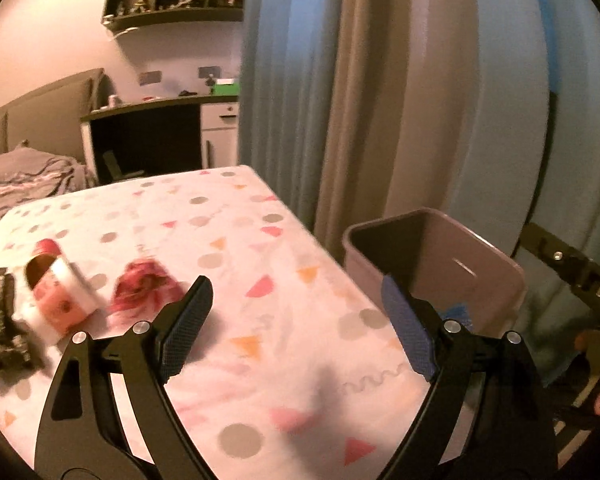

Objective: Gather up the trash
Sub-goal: 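Move both open grippers back over the remaining trash on the bed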

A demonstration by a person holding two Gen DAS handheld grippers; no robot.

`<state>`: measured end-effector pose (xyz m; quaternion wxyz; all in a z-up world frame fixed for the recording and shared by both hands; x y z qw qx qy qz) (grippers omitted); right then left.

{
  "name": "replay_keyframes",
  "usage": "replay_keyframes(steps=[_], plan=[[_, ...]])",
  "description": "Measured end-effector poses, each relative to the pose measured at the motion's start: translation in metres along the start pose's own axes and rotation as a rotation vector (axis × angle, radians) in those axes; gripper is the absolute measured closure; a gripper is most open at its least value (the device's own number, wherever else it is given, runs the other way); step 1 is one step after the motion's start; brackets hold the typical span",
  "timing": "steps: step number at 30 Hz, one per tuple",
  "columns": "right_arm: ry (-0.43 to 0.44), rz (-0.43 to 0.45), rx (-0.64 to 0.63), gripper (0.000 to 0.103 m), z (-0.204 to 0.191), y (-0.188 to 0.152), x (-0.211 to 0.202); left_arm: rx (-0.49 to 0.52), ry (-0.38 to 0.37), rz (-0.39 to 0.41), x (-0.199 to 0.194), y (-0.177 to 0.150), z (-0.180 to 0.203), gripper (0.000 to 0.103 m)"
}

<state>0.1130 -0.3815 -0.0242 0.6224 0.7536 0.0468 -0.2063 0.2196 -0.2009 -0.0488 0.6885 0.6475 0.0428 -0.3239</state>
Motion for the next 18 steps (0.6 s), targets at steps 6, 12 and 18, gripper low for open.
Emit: replay_keyframes(steps=[6,12,18], plan=[[0.095,-0.008,-0.048,0.02,-0.047,-0.007,-0.006,-0.046,0.077,0.034,-0.029,-0.006,-0.042,0.018],[0.18,-0.027,-0.125,0.02,-0.106,-0.019,-0.003,-0.098,0.203,0.064,-0.063,-0.016,-0.104,0.018],[0.255,-0.073,-0.164,0.02,-0.151,-0.031,0.01,-0.171,0.328,0.076,-0.095,-0.028,-0.17,0.018]])
Point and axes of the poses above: each gripper's, at about its wrist camera, not at the fingertips, and x roughly the way its jaws point, z to its right, y to its top, the point moved 3 cm from there along x, roughly the way its jaws point, and after that the axes turned 6 degrees about -x, right-handed, at the moved point
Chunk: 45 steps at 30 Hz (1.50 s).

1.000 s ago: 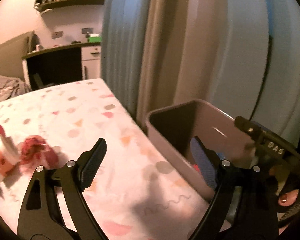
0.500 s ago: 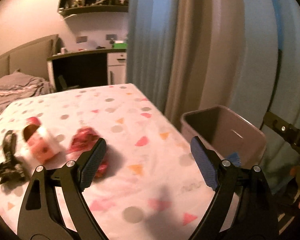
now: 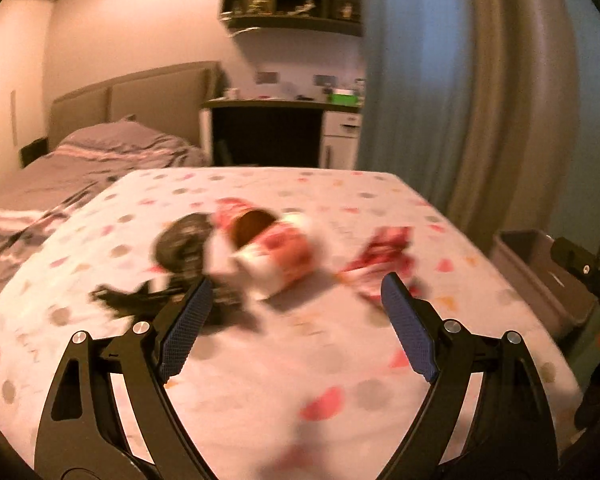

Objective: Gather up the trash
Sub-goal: 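Move both open grippers back over the remaining trash on the bed, then grasp the black plastic bag with the left gripper while the right grasps the red-and-white wrapper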

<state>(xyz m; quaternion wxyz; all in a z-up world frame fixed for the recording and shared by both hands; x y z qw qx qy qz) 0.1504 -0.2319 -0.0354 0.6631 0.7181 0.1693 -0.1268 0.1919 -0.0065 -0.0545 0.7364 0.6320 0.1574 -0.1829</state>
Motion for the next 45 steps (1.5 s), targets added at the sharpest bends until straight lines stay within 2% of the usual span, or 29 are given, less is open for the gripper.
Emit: replay_keyframes(steps=[7,12,17,23,25,30,32,37,40,45], plan=[[0.05,-0.063,-0.066,0.027,-0.043,-0.003,0.039,-0.066,0.07,0.014,-0.006,0.006,-0.05,0.018],[0.057,-0.104,-0.113,0.032,-0.065,-0.005,0.069,-0.089,0.087,0.0,0.0,0.009,-0.069,0.018],[0.055,-0.132,-0.097,0.037,-0.071,-0.001,0.097,-0.093,0.097,-0.018,0.012,0.01,-0.08,0.018],[0.064,-0.156,-0.094,0.05,-0.076,0.001,0.123,-0.117,0.096,-0.048,0.034,0.012,-0.09,0.018],[0.069,-0.173,-0.095,0.059,-0.078,-0.001,0.131,-0.116,0.094,-0.063,0.043,0.014,-0.09,0.018],[0.083,-0.204,-0.101,0.067,-0.08,-0.004,0.142,-0.111,0.097,-0.103,0.066,0.016,-0.092,0.018],[0.087,-0.2,-0.103,0.075,-0.08,-0.004,0.142,-0.11,0.102,-0.128,0.076,0.015,-0.092,0.018],[0.1,-0.196,-0.096,0.081,-0.08,-0.004,0.14,-0.145,0.08,-0.188,0.088,0.012,-0.098,0.019],[0.098,-0.181,-0.092,0.083,-0.079,-0.003,0.137,-0.159,0.065,-0.206,0.092,0.01,-0.1,0.026],[0.097,-0.162,-0.097,0.084,-0.079,0.0,0.129,-0.175,0.044,-0.244,0.098,0.007,-0.102,0.053]])
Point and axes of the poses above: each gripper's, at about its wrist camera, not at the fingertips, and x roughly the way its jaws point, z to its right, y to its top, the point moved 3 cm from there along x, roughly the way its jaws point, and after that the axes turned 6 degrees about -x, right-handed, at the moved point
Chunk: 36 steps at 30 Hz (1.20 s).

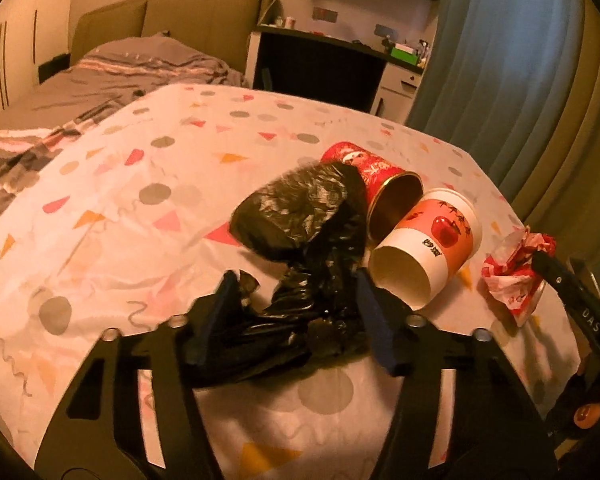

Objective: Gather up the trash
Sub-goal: 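Grasp the black plastic bag with the left gripper while the right grasps the red-and-white wrapper, then carry the black bag and red-and-white wrapper over the brown bin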

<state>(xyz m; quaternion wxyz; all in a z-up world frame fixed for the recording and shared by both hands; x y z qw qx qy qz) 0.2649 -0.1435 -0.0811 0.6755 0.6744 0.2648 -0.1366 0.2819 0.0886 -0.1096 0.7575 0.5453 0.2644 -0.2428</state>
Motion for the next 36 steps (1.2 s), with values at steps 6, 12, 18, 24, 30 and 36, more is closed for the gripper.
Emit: replay_keyframes(steps=[6,12,18,24,30,36], plan=[[0.005,0.032,0.003,0.084,0.001,0.006,-0.017,0.003,-0.018,-0.001,-0.002,-0.003,0.002,0.082],[0.01,0.081,-0.003,0.084,0.005,0.007,-0.049,0.006,-0.016,0.065,-0.032,-0.004,0.005,0.084],[0.01,0.125,0.009,0.084,0.011,0.004,-0.084,0.059,-0.023,0.173,-0.086,-0.012,0.031,0.084],[-0.005,0.162,0.02,0.084,0.019,-0.009,-0.123,0.094,-0.096,0.185,-0.111,-0.028,0.063,0.084],[-0.028,0.178,0.037,0.084,0.033,-0.024,-0.152,0.141,-0.156,0.177,-0.121,-0.044,0.1,0.084],[-0.06,0.205,0.052,0.084,0.054,-0.031,-0.173,0.206,-0.207,0.183,-0.127,-0.056,0.141,0.084]])
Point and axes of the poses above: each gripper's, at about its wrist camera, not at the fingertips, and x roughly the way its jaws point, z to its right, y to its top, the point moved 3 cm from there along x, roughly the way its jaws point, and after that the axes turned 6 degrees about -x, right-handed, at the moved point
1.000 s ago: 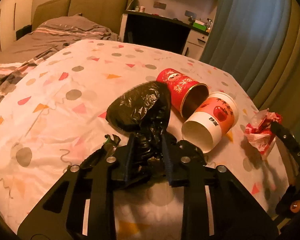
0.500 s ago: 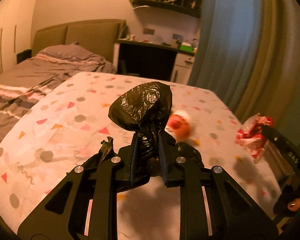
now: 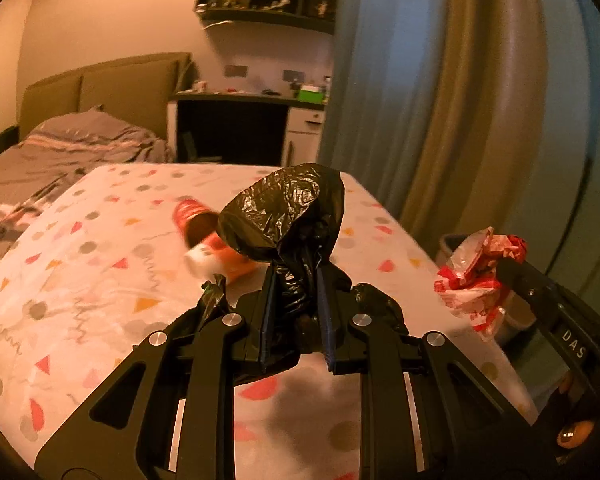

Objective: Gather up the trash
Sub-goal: 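Carry the black bag and red-and-white wrapper over the brown bin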

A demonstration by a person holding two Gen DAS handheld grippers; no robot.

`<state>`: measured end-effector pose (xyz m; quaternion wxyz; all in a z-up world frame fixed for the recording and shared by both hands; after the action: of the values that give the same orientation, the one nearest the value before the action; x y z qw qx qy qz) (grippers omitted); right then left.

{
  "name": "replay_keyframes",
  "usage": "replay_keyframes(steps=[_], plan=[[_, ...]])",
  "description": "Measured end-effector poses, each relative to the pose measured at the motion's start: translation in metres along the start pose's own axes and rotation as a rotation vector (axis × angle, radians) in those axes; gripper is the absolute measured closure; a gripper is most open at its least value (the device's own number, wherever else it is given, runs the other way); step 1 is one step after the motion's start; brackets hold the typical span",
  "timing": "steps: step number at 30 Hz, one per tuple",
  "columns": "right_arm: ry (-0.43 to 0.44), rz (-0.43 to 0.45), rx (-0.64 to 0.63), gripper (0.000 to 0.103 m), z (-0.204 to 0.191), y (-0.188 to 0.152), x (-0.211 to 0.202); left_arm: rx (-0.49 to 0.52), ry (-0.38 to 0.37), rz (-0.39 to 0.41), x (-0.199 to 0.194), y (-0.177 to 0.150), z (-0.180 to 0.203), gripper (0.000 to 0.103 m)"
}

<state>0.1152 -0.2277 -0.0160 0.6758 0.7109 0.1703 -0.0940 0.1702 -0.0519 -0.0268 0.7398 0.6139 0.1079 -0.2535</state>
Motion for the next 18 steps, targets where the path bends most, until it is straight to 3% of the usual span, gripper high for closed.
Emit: replay_keyframes(steps=[18], plan=[[-0.169,0.069,0.104,0.084,0.1,-0.003,-0.032,0.176,-0.172,-0.029,0.045,0.0,0.132,0.084]])
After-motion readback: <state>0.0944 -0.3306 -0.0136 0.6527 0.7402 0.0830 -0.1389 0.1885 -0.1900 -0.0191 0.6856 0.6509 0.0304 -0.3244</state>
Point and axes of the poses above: each gripper's, at about its wrist camera, not at the fingertips, and x roughly the way its jaws point, z to its right, y to its top, the point moved 3 cm from there along x, roughly the way its jaws point, and after that the axes turned 6 degrees about -x, right-handed, at the moved point
